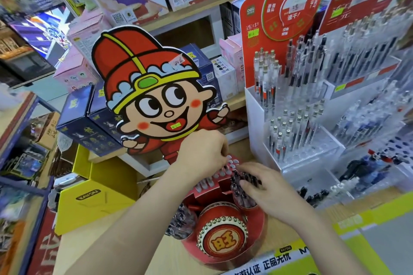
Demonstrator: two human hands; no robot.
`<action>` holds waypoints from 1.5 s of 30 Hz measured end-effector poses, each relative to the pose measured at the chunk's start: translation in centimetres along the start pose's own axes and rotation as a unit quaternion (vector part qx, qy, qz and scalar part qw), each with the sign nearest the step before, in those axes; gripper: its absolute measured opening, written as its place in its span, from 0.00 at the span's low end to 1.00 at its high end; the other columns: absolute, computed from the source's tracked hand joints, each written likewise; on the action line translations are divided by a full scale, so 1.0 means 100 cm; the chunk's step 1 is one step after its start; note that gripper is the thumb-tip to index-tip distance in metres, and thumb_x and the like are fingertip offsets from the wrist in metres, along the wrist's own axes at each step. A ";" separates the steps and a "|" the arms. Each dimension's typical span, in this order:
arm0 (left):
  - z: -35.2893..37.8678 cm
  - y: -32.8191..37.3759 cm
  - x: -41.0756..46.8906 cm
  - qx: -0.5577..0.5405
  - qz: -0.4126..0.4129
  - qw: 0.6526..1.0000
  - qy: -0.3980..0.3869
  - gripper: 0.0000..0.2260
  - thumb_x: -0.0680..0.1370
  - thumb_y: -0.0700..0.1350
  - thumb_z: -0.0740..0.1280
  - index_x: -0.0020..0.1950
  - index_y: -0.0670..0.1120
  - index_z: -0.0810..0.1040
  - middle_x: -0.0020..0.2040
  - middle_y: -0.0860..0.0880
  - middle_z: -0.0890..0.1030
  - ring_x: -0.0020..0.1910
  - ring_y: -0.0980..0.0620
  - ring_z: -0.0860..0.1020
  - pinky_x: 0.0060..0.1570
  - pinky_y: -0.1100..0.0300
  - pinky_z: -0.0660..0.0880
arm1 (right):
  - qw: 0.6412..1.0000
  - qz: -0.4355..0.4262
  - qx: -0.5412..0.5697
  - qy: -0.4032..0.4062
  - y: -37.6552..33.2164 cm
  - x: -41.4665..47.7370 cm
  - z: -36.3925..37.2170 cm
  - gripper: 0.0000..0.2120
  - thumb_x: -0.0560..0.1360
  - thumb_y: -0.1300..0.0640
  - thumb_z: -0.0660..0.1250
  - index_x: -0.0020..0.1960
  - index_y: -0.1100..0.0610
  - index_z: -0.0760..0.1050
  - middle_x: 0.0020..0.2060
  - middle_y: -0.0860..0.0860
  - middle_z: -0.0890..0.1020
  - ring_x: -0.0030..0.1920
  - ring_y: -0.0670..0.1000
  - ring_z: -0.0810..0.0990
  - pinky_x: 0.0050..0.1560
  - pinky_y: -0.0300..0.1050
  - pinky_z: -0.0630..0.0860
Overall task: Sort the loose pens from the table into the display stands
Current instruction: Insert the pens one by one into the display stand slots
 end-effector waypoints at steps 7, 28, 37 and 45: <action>0.001 -0.004 0.001 -0.032 -0.005 0.999 -0.017 0.03 0.72 0.50 0.71 0.44 0.53 0.81 0.43 0.56 0.82 0.43 0.55 0.79 0.42 0.54 0.79 | 1.000 -0.003 -0.009 0.019 -0.003 -0.006 0.000 0.19 0.80 0.50 0.63 0.70 0.48 0.72 0.67 0.39 0.71 0.67 0.41 0.69 0.69 0.41 0.66; -0.008 -0.237 -0.194 -0.299 -0.210 0.894 0.258 0.12 0.77 0.37 0.65 0.46 0.54 0.82 0.44 0.58 0.83 0.42 0.62 0.79 0.41 0.69 0.73 | 0.985 -0.081 0.102 0.116 -0.181 -0.030 0.029 0.12 0.77 0.59 0.66 0.56 0.45 0.80 0.47 0.36 0.83 0.52 0.37 0.80 0.51 0.29 0.74; 0.188 -0.308 -0.204 -0.170 -0.152 0.973 -0.033 0.24 0.80 0.57 0.60 0.75 0.52 0.64 0.75 0.47 0.64 0.75 0.47 0.59 0.69 0.54 0.63 | 0.994 0.095 0.046 -0.040 -0.165 0.012 0.247 0.23 0.81 0.58 0.61 0.74 0.47 0.65 0.66 0.46 0.74 0.64 0.45 0.73 0.61 0.36 0.69; 0.251 -0.274 -0.172 -0.115 -0.103 0.979 -0.132 0.35 0.76 0.64 0.60 0.77 0.61 0.45 0.79 0.48 0.38 0.76 0.37 0.48 0.70 0.39 0.54 | 0.960 0.276 0.000 0.053 -0.072 0.092 0.308 0.29 0.75 0.54 0.63 0.75 0.50 0.59 0.70 0.58 0.68 0.70 0.60 0.68 0.70 0.52 0.65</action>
Point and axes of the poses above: each hand's wrist, its own x-axis towards the middle knuckle, its own z-axis out of the palm, y = z × x, the point moved 10 cm from there along x, towards the middle knuckle
